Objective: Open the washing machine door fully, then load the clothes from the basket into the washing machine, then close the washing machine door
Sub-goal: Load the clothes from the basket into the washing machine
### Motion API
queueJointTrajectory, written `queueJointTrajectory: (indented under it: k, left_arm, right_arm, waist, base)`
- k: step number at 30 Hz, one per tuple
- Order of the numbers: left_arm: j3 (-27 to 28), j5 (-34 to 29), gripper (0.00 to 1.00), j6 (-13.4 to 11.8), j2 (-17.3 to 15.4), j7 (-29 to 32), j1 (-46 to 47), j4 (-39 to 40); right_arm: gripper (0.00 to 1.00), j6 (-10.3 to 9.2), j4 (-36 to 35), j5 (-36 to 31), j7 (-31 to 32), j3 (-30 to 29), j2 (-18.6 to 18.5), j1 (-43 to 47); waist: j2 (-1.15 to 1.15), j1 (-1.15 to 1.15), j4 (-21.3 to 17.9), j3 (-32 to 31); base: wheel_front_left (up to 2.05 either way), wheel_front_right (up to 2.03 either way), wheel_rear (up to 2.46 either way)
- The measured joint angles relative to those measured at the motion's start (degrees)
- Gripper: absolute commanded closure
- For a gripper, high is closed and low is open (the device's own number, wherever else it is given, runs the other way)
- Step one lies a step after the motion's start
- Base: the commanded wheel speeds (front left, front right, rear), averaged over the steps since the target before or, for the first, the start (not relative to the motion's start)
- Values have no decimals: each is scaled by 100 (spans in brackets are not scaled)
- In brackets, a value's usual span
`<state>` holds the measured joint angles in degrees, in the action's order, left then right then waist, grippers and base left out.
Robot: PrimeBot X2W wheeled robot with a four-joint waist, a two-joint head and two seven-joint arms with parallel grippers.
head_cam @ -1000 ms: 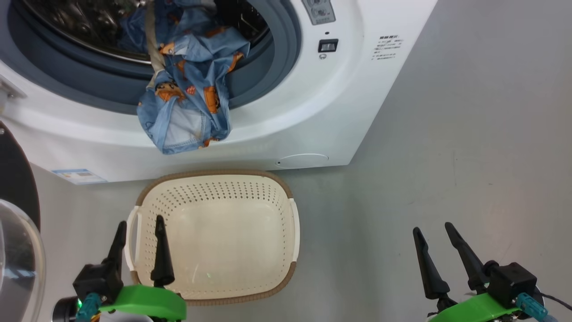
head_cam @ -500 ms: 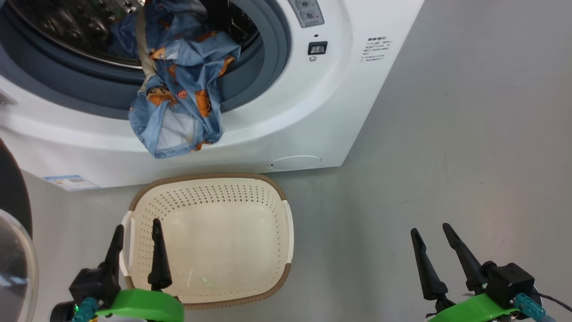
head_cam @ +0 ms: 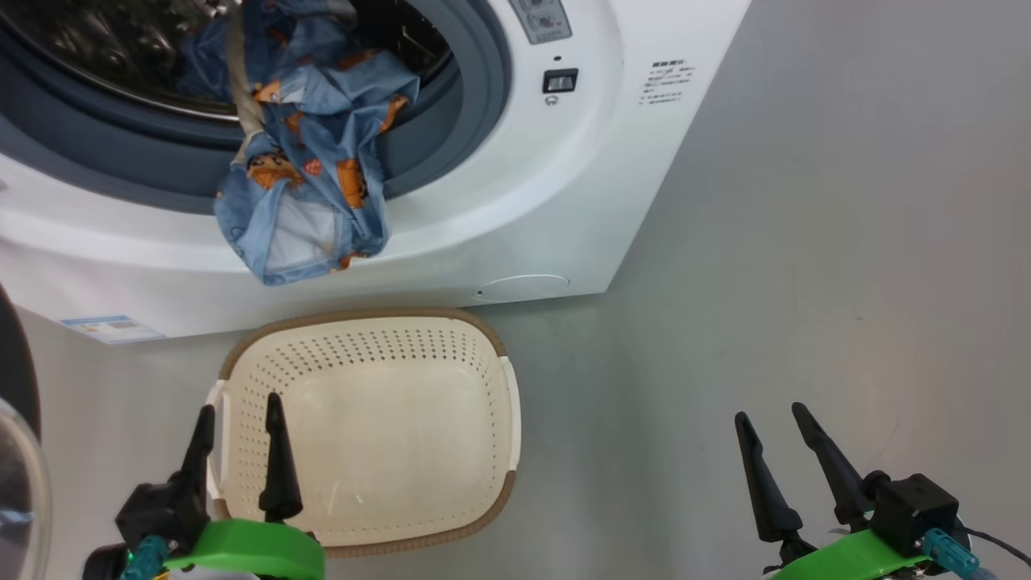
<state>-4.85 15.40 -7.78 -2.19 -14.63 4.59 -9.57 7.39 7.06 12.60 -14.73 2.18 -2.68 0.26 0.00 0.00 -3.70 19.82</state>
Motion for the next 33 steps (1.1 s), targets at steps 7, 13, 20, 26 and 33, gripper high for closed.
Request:
queueJointTrajectory:
  k: [7, 13, 20, 26, 33]
  left_arm:
    - [57, 49, 0, 159, -94, 0, 264, -16]
    - [48, 36, 0, 283, -269, 1, 981, -138]
    - [102, 27, 0, 309, -477, 105, 1649, -456]
    - [159, 3, 0, 309, -661, 154, 1967, -730]
    - [75, -13, 0, 381, -724, 153, 2394, -1038]
  right_arm:
    - [0, 1, -47, 43, 0, 42, 3, -21]
    - [0, 1, -69, 130, 0, 108, 4, -107]
    - [0, 0, -102, 168, 0, 160, 5, -284]
    - [0, 1, -127, 170, 0, 212, 8, -296]
    - [0, 1, -172, 171, 0, 243, 10, -413]
  waist:
    - [0, 0, -130, 204]
    - [0, 0, -289, 451]
    - [0, 0, -544, 733]
    - [0, 0, -748, 964]
    - [0, 0, -889, 1197]
  base:
    - [0, 0, 0]
    - [0, 0, 0]
    - [0, 0, 0]
    - [0, 0, 0]
    - [0, 0, 0]
